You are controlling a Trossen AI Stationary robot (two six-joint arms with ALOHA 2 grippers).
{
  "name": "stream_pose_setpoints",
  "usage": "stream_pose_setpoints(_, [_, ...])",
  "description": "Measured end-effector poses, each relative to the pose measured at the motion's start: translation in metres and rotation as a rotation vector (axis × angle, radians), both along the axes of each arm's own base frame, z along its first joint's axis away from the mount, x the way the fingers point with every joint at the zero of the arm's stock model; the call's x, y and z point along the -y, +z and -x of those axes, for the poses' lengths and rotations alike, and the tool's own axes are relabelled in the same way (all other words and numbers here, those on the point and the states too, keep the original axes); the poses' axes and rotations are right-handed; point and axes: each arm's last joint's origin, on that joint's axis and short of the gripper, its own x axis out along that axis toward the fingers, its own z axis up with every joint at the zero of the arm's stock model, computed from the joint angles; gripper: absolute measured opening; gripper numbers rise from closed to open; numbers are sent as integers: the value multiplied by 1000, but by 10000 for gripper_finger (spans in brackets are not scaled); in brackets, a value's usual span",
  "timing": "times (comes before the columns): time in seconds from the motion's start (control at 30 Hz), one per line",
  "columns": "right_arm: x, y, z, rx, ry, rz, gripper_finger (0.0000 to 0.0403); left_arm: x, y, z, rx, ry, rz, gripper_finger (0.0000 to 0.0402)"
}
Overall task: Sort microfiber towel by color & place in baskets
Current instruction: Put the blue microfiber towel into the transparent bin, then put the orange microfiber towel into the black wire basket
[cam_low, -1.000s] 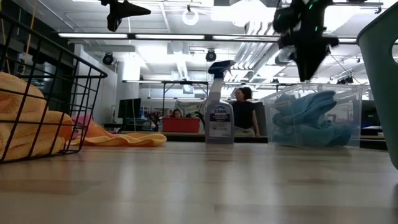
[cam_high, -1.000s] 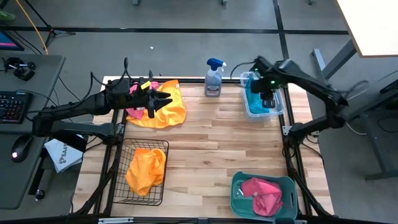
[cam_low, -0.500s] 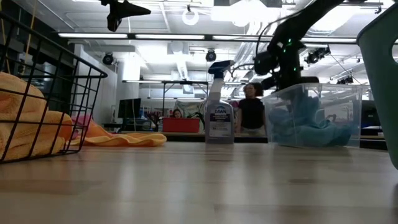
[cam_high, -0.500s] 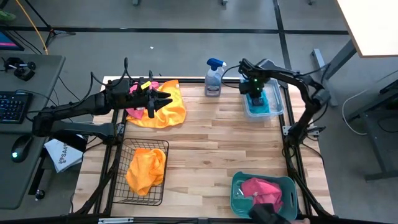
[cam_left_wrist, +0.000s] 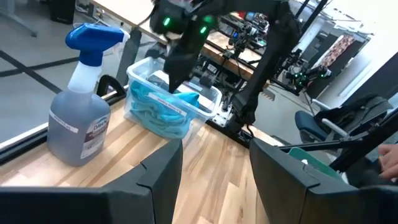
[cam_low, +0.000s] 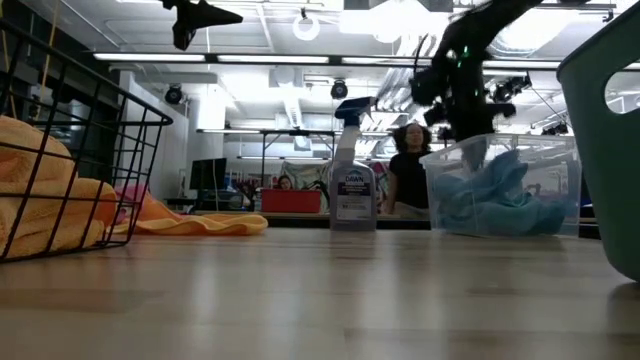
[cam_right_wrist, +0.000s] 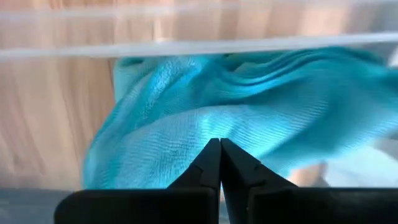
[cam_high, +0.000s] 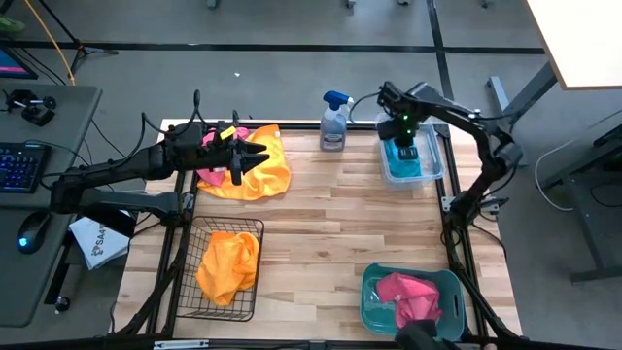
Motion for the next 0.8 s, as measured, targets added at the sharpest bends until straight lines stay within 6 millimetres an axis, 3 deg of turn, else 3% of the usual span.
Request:
stream_pose_setpoints(0.27, [-21,88,12,309,-160,82,0,0,0,0,-7,11,-23,176])
stream_pose_setpoints(0.43, [-46,130,18,684,-272,-159,0,-3,-6,-6,-45,39,-7,176])
stream_pose_setpoints(0.53, [-68,147,18,822,-260,-289,0,-6,-11,-17,-212,26,2,176])
stream_pose_setpoints(0.7, [-104,158,7,882,-229,-326,0,-24,-23,-32,-669,75,24,176])
stream_pose_setpoints(0.8, [-122,155,-7,886,-257,-316,4,-40,-47,-39,-899,80,45,176])
